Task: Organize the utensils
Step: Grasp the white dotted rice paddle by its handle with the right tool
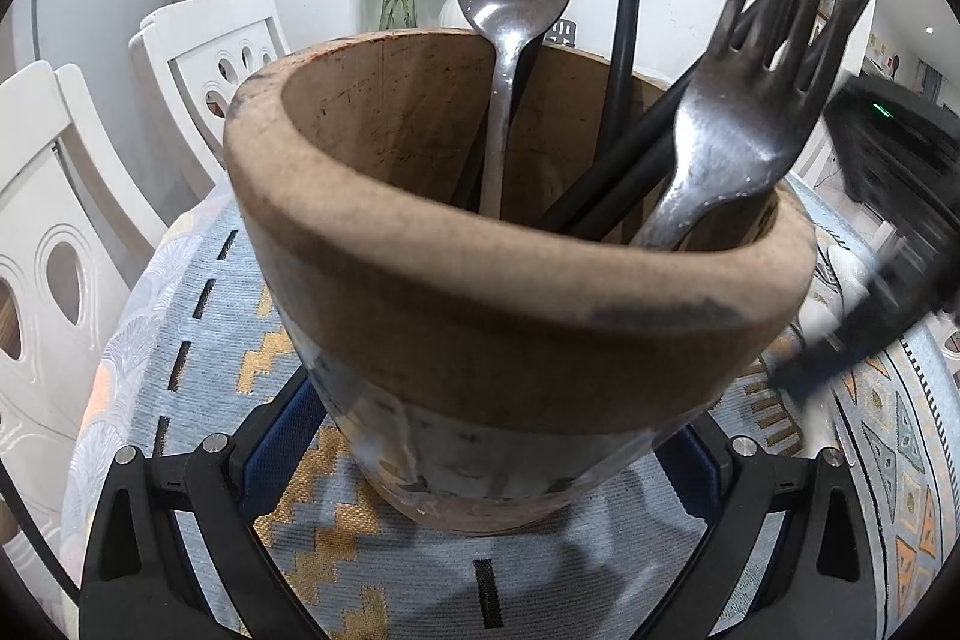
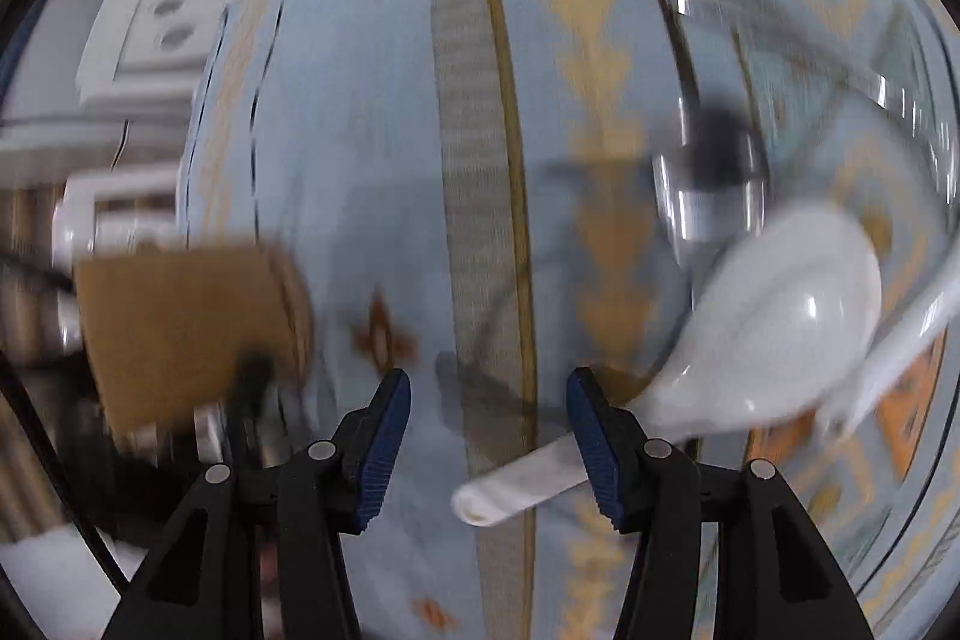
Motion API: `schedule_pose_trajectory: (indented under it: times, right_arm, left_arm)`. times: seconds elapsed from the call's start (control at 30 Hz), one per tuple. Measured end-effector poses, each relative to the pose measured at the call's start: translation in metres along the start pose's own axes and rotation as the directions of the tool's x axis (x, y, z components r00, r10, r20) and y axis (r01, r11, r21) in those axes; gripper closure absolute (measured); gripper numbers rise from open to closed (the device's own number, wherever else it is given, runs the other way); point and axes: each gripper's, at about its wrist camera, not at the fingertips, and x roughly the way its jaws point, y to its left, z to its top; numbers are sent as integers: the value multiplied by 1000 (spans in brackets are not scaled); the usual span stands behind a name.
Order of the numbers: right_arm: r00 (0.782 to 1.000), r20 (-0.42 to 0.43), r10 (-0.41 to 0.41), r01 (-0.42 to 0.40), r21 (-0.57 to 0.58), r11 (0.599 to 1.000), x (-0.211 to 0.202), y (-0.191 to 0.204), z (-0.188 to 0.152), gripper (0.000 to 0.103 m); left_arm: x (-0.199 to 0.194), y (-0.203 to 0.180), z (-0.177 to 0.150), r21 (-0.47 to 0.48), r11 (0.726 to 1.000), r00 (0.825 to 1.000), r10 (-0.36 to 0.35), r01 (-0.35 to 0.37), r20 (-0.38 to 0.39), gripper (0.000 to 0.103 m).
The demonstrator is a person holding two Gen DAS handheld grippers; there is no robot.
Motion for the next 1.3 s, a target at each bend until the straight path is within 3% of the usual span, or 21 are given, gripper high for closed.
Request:
schedule_pose_trajectory:
  times: [0.1, 0.2, 0.33, 0.43, 0.5, 0.57, 0.63, 0.7, 0.77, 0.8, 0.83, 0.87, 0.9, 1.0, 1.1, 1.23, 1.3]
  right_arm:
    - [1000, -18, 23, -22, 55, 998, -9, -18, -23, 51]
    - [996, 86, 12, -21, 104, 994, -36, -30, -29, 51]
    - [969, 218, -120, 69, 228, 971, -64, -48, -22, 42]
    - [971, 213, -109, 49, 270, 962, -63, -60, -14, 38]
    - [972, 184, -144, 92, 263, 960, -52, -59, -7, 37]
    - [973, 165, -160, 117, 244, 963, -41, -55, -3, 31]
    - [972, 180, -150, 111, 211, 971, -35, -48, -2, 12]
    - [965, 182, -191, 163, 159, 974, -26, -37, 0, 1]
    - [944, 180, -276, 259, 110, 960, -17, -24, 0, 1]
    - [926, 190, -328, 319, 75, 945, -14, -17, 0, 7]
    - [910, 203, -363, 359, 54, 932, -13, -12, -2, 42]
    - [886, 214, -412, 411, 50, 910, -12, -9, -4, 48]
    - [882, 232, -410, 410, 48, 911, -14, -8, -6, 53]
    - [907, 263, -330, 319, 86, 944, -25, -18, -13, 57]
    - [930, 298, -214, 189, 111, 976, -40, -33, -24, 67]
    - [933, 342, -114, 83, 104, 991, -53, -38, -36, 80]
    - [931, 353, -95, 63, 101, 993, -55, -40, -40, 81]
  left_arm:
    - [0, 0, 0, -1, 1000, 1000, -1, 1, -1, 2]
    - [0, 0, 0, 1, 1000, 1000, 1, -1, 2, 2]
    - [-1, -1, 0, -1, 1000, 1000, -2, 2, 1, 2]
    - [-2, -1, 0, -1, 1000, 1000, -5, 5, 3, 2]
    - [-2, -1, 0, -4, 1000, 1000, -9, 9, 2, 2]
    - [-2, 0, 0, -5, 1000, 1000, -11, 11, 1, 2]
    - [-3, 2, 0, -6, 1000, 1000, -12, 12, 1, 2]
    - [-3, 2, 0, -6, 1000, 1000, -12, 12, 1, 2]
    - [-3, 2, 0, -5, 1000, 1000, -11, 11, 2, 2]
    - [-3, 2, 0, -5, 1000, 1000, -11, 11, 1, 2]
    - [-3, 2, 0, -6, 1000, 1000, -12, 12, 1, 2]
    - [-3, 2, 0, -6, 1000, 1000, -12, 12, 1, 2]
    - [-3, 2, 0, -7, 1000, 1000, -13, 13, 1, 2]
    - [-4, 4, -1, -7, 1000, 1000, -14, 14, 0, 2]
    - [-4, 4, -1, -8, 1000, 1000, -15, 15, 0, 2]
    - [-4, 5, -1, -7, 1000, 1000, -14, 14, 0, 2]
    - [-4, 5, -1, -7, 1000, 1000, -14, 14, 0, 2]
